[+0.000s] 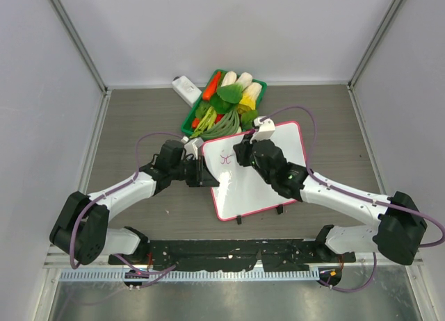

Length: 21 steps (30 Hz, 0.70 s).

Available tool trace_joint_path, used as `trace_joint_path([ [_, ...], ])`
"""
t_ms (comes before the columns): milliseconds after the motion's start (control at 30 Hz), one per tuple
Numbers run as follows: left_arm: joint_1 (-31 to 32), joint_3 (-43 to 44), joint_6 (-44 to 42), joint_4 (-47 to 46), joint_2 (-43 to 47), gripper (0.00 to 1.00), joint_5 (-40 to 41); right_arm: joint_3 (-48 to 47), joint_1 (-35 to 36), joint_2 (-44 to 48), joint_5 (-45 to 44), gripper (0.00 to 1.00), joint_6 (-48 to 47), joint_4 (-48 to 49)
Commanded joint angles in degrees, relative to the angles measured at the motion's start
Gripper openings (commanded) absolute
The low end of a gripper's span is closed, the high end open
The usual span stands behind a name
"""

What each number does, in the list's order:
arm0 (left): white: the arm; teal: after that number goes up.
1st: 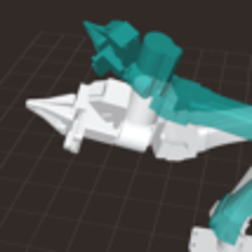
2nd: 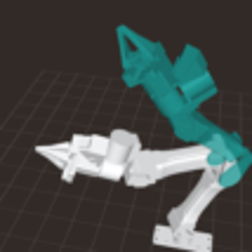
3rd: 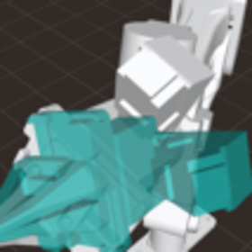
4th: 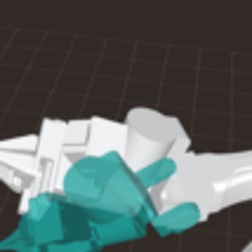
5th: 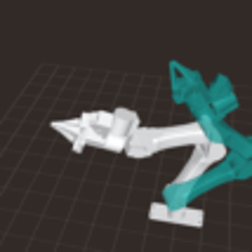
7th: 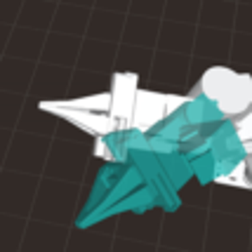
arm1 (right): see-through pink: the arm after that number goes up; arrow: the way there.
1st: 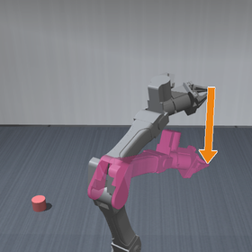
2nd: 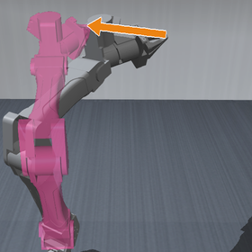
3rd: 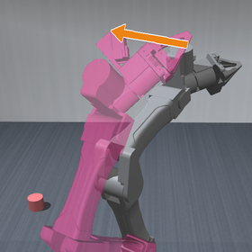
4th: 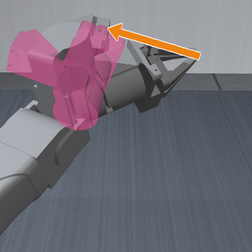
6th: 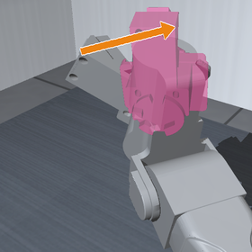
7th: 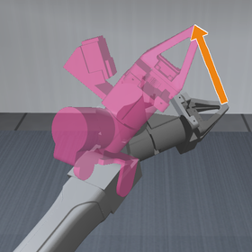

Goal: Write a sentence on the whiteboard
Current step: Write with the whiteboard marker on the whiteboard.

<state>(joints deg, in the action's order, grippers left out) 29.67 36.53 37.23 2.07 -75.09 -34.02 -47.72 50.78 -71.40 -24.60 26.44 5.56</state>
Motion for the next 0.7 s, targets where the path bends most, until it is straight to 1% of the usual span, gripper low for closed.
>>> trace_joint_path([
  [0, 1.1, -0.1, -4.4, 6.1, -0.4, 0.00, 7.9, 0.5, -0.2, 1.7, -3.6, 0.01, 0.3, 0.0],
  [200, 1.4, -0.1, -4.5, 6.3, -0.3, 0.00, 7.9, 0.8, -0.1, 1.7, -4.3, 0.01, 0.3, -0.5],
  [667, 1.6, -0.1, -4.5, 6.3, -0.3, 0.00, 8.0, 3.0, -0.2, 1.9, -1.0, 0.02, 0.3, -1.0],
])
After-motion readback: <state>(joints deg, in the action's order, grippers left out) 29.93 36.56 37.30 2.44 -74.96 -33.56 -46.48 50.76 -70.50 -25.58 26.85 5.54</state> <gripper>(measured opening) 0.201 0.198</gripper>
